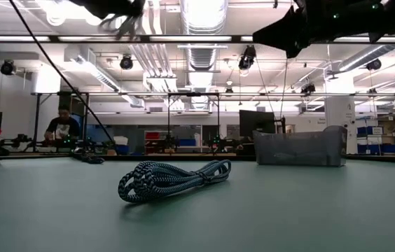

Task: Pick and place USB-C Cables
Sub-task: Put the white charger cable into the black container

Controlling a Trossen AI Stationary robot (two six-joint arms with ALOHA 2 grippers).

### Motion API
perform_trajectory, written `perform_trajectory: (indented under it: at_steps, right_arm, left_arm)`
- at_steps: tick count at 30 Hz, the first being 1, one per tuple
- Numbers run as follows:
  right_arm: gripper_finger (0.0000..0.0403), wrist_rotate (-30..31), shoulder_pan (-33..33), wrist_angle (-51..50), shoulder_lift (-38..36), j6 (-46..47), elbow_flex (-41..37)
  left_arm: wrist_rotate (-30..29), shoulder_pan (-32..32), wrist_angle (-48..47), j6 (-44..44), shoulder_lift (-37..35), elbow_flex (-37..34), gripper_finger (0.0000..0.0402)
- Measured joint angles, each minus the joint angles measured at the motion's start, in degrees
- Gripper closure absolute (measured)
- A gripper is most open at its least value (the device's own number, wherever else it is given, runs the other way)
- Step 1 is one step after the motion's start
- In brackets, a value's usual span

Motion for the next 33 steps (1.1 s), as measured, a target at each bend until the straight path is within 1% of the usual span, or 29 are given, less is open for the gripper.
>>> perform_trajectory:
  at_steps: [5, 9, 13, 16, 24, 28, 30, 33]
  right_arm:
    - [0.034, 0.0, 1.6, 2.7, 0.0, -0.6, -1.6]
    - [0.0342, 0.0, 2.7, 3.8, 0.0, -1.2, -2.4]
    - [0.0341, 0.0, 4.0, 7.7, 0.0, -2.3, -3.9]
    - [0.0339, 0.0, 4.6, 10.2, 0.0, -3.0, -4.9]
    - [0.0344, -0.1, 6.2, 12.4, 0.0, -3.3, -6.5]
    - [0.0344, -0.2, 6.9, 16.3, 0.0, -3.5, -8.6]
    - [0.0344, -1.4, 6.9, 18.0, 0.0, -3.4, -9.4]
    - [0.0341, -1.9, 6.9, 18.6, 0.0, -3.0, -9.6]
  left_arm:
    - [0.1, 2.2, 13.2, 10.2, 0.7, -1.4, 0.0391]
    - [2.2, 4.2, 19.7, 14.1, 2.6, -1.5, 0.0391]
    - [6.0, 6.6, 26.6, 14.4, 5.4, -1.6, 0.0391]
    - [6.1, 8.0, 31.5, 14.3, 8.0, -1.8, 0.0391]
    - [6.3, 11.0, 42.8, 14.2, 14.8, -2.1, 0.0391]
    - [6.4, 12.2, 45.9, 14.0, 17.5, -2.1, 0.0391]
    - [6.5, 12.9, 46.5, 13.0, 18.7, -1.9, 0.0391]
    - [7.4, 13.6, 48.1, 11.8, 20.5, -1.9, 0.0391]
